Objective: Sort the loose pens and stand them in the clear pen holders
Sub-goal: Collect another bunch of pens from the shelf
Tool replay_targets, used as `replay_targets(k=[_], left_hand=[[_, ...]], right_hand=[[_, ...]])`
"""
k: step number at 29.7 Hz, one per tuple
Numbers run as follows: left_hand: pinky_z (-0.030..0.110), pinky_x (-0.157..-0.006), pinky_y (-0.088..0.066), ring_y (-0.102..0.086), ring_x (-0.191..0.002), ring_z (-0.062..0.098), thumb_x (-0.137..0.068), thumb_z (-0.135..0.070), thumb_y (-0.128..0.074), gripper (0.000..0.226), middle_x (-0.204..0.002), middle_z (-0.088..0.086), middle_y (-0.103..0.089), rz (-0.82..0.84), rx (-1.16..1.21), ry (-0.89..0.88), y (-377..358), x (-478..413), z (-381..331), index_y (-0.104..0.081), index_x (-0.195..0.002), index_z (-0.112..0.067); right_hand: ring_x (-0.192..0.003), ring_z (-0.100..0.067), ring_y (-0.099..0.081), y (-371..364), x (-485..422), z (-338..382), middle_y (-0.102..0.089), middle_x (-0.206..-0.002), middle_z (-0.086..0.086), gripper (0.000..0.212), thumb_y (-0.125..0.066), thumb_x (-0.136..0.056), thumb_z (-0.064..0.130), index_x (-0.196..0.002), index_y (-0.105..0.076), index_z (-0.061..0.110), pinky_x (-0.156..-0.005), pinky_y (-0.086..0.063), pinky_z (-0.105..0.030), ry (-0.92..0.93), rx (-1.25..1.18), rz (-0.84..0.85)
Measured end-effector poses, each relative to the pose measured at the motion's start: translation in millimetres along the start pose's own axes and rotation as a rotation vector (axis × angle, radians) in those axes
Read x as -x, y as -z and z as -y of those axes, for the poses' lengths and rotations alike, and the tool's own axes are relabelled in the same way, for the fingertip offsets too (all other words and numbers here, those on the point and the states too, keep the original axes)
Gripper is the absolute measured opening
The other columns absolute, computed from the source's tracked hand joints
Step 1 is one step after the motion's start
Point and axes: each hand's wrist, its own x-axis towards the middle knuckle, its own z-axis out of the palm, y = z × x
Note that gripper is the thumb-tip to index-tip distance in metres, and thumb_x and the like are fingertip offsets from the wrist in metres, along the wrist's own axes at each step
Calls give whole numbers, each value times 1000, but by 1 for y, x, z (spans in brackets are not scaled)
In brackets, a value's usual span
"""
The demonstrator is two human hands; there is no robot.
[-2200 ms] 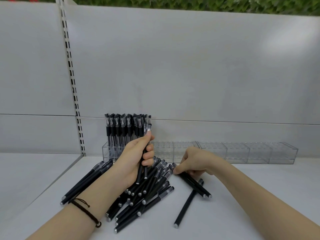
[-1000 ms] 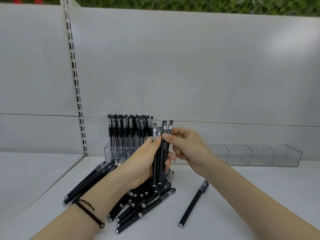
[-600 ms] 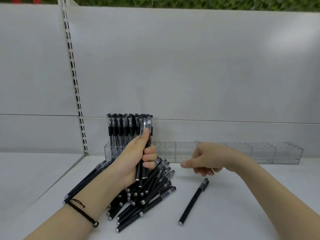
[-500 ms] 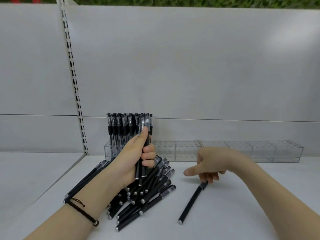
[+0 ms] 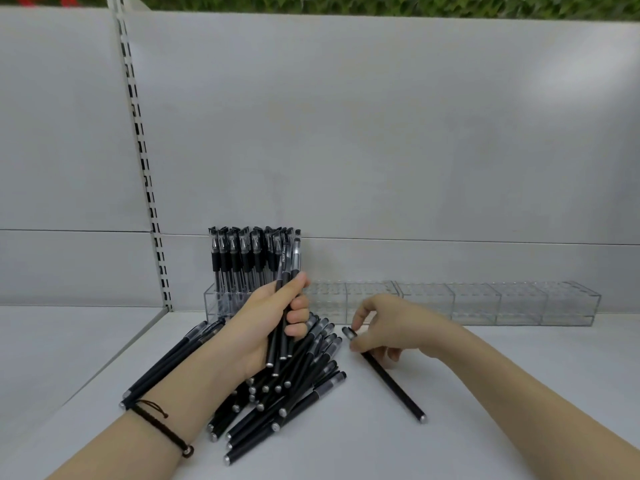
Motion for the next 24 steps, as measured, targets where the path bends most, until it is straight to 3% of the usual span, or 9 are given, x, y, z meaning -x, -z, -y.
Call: replay_targets(k=[5, 8, 11, 13, 15, 17, 19, 21, 24], left_hand=[[19, -38, -45, -55, -50, 12, -97, -26, -54, 18, -65, 4, -59, -13, -45, 27, -3, 3, -3, -52, -89, -10], [30, -59, -61, -73, -71, 22, -99, -26, -52, 19, -83, 14, -74, -21, -104, 13, -6, 5, -5, -52, -90, -10], [39, -71, -62, -73, -87, 31, -101, -30, -48, 26, -96, 22, -73, 25, -148, 28, -5, 9, -9, -55, -96, -5], [34, -58, -61, -72, -70, 26, -99, -31, -51, 25, -87, 16, -74, 21, -137, 49, -1, 9, -11, -53, -99, -6], [23, -40, -47, -53, -47, 13, -97, -33, -53, 23, -67, 4, -61, 50, -118, 50, 3, 6, -11, -49, -103, -11], [16, -33, -30, -34, -41, 6, -96, -33, -54, 20, -58, -4, -45, 10, -74, 6, 9, 0, -11, -45, -99, -15], [14, -31, -23, -27, -38, 4, -97, -32, -53, 20, -54, -6, -37, -99, 5, -71, 13, -4, -15, -42, -90, -17], [14, -30, -22, -26, -37, 3, -98, -32, -52, 22, -53, -6, -35, -184, 89, -134, 18, -6, -21, -40, -86, -18], [15, -31, -24, -27, -37, 4, -99, -32, -52, 24, -53, -6, -36, -249, 139, -154, 28, -10, -24, -38, -86, -17]], right_hand=[[-49, -10, -55, 5, -2, 13, -64, -68, -3, 26, -72, -84, 8, -107, -59, 8, -43, -44, -19, 143, -678, -26], [-53, -13, -59, 2, -4, 27, -67, -80, -9, 32, -69, -87, 10, -117, -58, 7, -44, -44, -20, 198, -913, -66], [-54, -11, -58, -2, -10, 41, -69, -88, -9, 27, -69, -88, 12, -113, -61, 7, -45, -42, -19, 217, -826, -152], [-52, -9, -56, -6, -15, 46, -70, -84, -6, 26, -71, -87, 14, -111, -62, 6, -44, -40, -19, 212, -801, -201], [-51, -9, -55, -11, -19, 47, -72, -82, -5, 26, -71, -86, 17, -108, -62, 6, -43, -39, -19, 215, -814, -202], [-49, -9, -54, -16, -21, 43, -71, -80, -5, 21, -70, -87, 21, -101, -62, 6, -42, -38, -19, 204, -742, -205], [-47, -9, -54, -19, -20, 34, -69, -74, -5, 21, -68, -89, 27, -89, -63, 7, -40, -36, -19, 145, -526, -198], [-45, -8, -54, -21, -19, 25, -67, -65, -3, 34, -65, -90, 39, -78, -66, 8, -39, -35, -18, 68, -268, -136], [-40, -8, -52, -27, -19, 19, -62, -53, 0, 47, -61, -88, 52, -72, -68, 9, -38, -35, -18, -7, -81, -62]])
